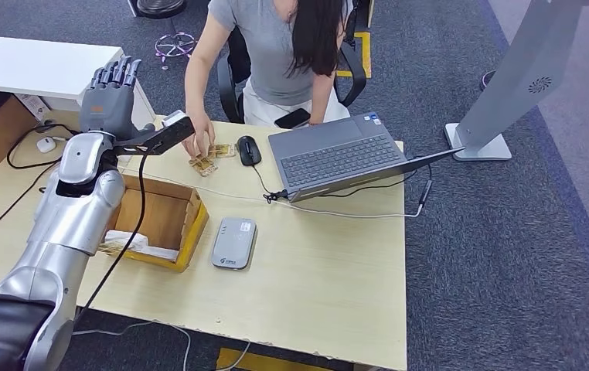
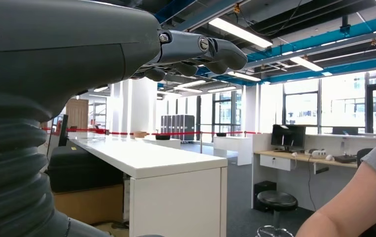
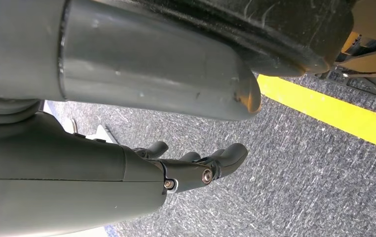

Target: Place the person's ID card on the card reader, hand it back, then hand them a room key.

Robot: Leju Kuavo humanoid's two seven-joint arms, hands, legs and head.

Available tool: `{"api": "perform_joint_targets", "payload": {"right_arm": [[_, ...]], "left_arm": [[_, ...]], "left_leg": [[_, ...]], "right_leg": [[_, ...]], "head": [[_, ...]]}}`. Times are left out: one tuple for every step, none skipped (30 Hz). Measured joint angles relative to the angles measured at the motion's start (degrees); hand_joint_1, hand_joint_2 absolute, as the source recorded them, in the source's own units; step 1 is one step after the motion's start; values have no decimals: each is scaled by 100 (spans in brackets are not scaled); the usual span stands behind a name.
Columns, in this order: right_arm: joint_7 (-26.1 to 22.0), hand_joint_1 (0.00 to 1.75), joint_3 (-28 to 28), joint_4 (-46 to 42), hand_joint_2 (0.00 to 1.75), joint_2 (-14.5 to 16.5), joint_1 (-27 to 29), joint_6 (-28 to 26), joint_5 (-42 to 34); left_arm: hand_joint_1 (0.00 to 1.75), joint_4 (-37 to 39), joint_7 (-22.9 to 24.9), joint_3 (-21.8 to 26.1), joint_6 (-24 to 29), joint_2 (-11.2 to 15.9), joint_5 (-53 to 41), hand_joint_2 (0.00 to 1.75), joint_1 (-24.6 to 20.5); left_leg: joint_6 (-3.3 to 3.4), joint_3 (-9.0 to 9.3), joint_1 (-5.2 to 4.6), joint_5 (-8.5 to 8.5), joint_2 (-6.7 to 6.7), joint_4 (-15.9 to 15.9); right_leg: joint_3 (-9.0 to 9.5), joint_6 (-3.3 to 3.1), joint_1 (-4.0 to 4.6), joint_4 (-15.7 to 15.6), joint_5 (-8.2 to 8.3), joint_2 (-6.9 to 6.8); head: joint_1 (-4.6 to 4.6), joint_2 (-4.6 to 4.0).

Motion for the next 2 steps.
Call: {"api": "perform_joint_targets", "payload": {"right_arm": [[0,0,0,0,0,0,0,0,0],[0,0,0,0,0,0,0,0,0]], "left_arm": [[0,2,0,0,1,0,0,175,0],[0,4,0,0,1,0,0,175,0]], "left_leg": [[0,0,0,0,0,0],[0,0,0,0,0,0]], "right_leg": [[0,0,0,0,0,0],[0,0,0,0,0,0]], "head": [[0,0],[0,0]]}}
